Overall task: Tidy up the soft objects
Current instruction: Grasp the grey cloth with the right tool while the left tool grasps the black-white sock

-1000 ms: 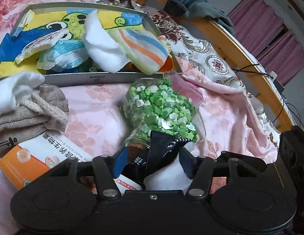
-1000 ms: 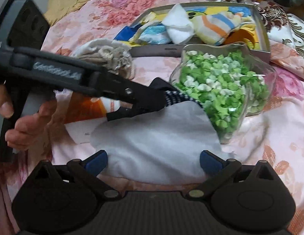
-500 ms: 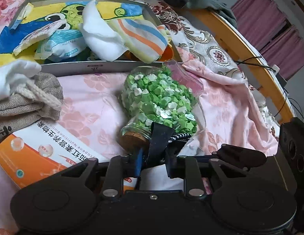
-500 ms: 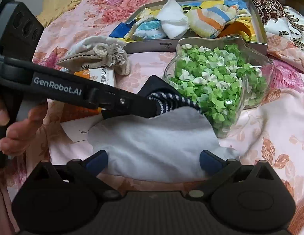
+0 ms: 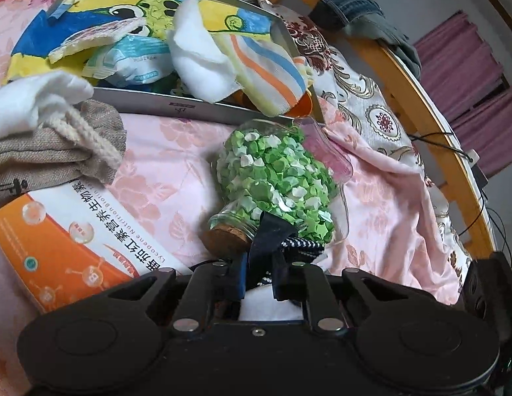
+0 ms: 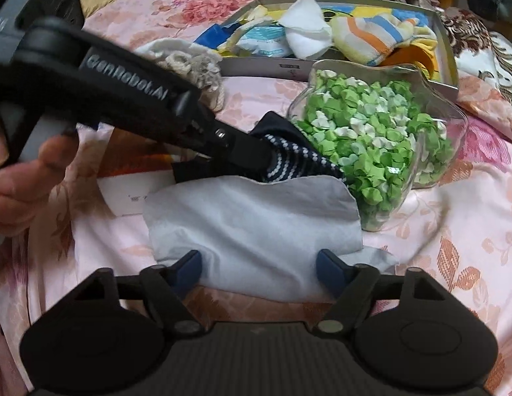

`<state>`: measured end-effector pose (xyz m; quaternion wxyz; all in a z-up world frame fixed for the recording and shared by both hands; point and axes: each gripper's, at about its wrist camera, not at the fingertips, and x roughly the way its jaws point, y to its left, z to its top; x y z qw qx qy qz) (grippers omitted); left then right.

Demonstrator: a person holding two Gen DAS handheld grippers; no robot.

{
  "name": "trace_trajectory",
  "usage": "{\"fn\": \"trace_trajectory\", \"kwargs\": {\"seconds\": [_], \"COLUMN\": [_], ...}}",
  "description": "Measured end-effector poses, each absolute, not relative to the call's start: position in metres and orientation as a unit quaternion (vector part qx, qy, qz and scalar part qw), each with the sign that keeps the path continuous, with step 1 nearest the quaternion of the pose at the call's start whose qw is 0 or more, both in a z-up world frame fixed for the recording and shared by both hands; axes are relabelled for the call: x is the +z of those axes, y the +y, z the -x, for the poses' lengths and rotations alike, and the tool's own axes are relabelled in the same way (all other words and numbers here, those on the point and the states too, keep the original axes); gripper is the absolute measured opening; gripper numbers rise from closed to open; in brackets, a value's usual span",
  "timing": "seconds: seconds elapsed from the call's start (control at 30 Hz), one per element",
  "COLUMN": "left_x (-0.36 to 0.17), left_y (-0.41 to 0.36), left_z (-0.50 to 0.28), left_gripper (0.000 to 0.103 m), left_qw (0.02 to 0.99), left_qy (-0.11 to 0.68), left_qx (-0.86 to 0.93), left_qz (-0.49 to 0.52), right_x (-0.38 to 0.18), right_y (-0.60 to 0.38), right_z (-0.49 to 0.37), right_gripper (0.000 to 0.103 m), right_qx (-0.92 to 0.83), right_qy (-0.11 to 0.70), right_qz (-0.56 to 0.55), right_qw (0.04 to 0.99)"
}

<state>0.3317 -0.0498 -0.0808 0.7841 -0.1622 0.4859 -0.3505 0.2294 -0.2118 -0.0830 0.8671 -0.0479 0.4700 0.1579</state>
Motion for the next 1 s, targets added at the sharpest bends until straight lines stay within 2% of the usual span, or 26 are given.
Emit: {"fn": "trace_trajectory", "kwargs": {"seconds": [0.07, 0.17, 0.23, 0.43, 0.6, 1.0], "left_x": [-0.079, -0.074, -0.071, -0.060, -0.049, -0.015], "left_y": [-0.049, -0.049, -0.048, -0.041, -0.034, 0.000], "left_z": [-0.330, -0.324, -0.322, -0.314, -0.306, -0.284], "left_gripper": [0.012, 0.006, 0.006, 0.005, 0.005, 0.005], "left_qw": [0.788, 0.800, 0.808, 0.824, 0.836, 0.869], "left_qy": [0.482, 0.471, 0.464, 0.442, 0.426, 0.373], "left_qx": [-0.348, -0.338, -0.329, -0.311, -0.295, -0.229], "left_qz": [0.160, 0.155, 0.156, 0.171, 0.178, 0.231], "right_x": [-0.083, -0.082, -0.081, -0.079, -0.072, -0.035], "right_y": [-0.208, -0.203, -0.198, -0.188, -0.182, -0.200], "right_z": [-0.227, -0.223, -0.220, -0.208, -0.196, -0.170], "right_gripper": [0.066, 0.049, 0.033, 0.013, 0.007, 0.006], "right_qx": [0.162, 0.173, 0.185, 0.193, 0.185, 0.165], "right_qy": [0.468, 0.466, 0.464, 0.450, 0.423, 0.357], "right_qz": [0.062, 0.072, 0.079, 0.113, 0.135, 0.071], "right_qw": [0.867, 0.865, 0.862, 0.865, 0.877, 0.917]}}
